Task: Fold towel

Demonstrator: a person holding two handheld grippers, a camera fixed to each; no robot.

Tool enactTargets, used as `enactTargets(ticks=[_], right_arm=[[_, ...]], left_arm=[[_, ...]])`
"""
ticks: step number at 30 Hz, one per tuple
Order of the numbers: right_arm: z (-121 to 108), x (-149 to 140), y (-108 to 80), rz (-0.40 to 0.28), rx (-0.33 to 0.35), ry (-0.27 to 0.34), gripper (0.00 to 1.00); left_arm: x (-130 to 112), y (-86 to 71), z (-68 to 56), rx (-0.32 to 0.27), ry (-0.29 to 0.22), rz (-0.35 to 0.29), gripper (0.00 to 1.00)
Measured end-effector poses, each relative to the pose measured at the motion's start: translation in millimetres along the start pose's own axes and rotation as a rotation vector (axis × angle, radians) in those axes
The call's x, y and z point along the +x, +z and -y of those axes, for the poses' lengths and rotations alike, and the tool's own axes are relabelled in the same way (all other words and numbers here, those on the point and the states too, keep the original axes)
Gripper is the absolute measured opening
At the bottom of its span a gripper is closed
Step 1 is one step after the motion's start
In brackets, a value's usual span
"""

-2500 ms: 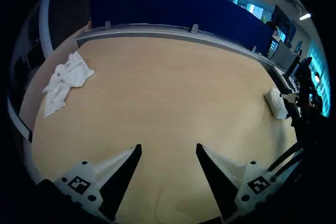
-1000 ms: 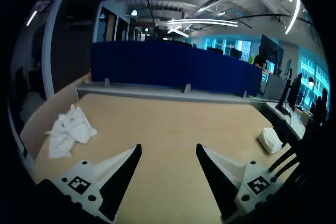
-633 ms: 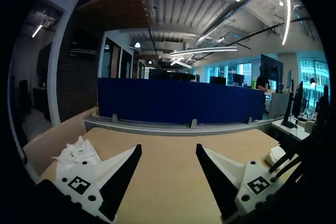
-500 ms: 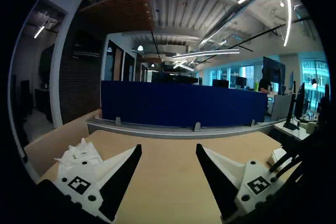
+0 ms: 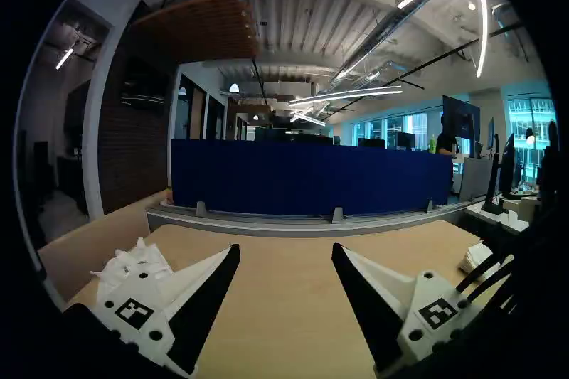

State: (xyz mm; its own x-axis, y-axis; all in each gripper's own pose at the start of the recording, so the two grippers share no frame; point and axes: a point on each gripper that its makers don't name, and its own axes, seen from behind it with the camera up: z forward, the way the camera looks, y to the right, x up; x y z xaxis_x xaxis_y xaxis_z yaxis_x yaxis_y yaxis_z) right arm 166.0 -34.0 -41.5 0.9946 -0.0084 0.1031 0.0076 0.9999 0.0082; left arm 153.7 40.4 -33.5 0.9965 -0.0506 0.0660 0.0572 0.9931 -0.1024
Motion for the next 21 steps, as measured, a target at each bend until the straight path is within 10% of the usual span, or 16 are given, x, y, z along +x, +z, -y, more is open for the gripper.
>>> enactTargets(ticks=[21], right_arm=[[62, -55, 8.4, 0.011, 0.052, -0.039, 1.00]], left_arm=[[-73, 11.5, 15.8, 0.003, 0.055, -0.031, 0.96]])
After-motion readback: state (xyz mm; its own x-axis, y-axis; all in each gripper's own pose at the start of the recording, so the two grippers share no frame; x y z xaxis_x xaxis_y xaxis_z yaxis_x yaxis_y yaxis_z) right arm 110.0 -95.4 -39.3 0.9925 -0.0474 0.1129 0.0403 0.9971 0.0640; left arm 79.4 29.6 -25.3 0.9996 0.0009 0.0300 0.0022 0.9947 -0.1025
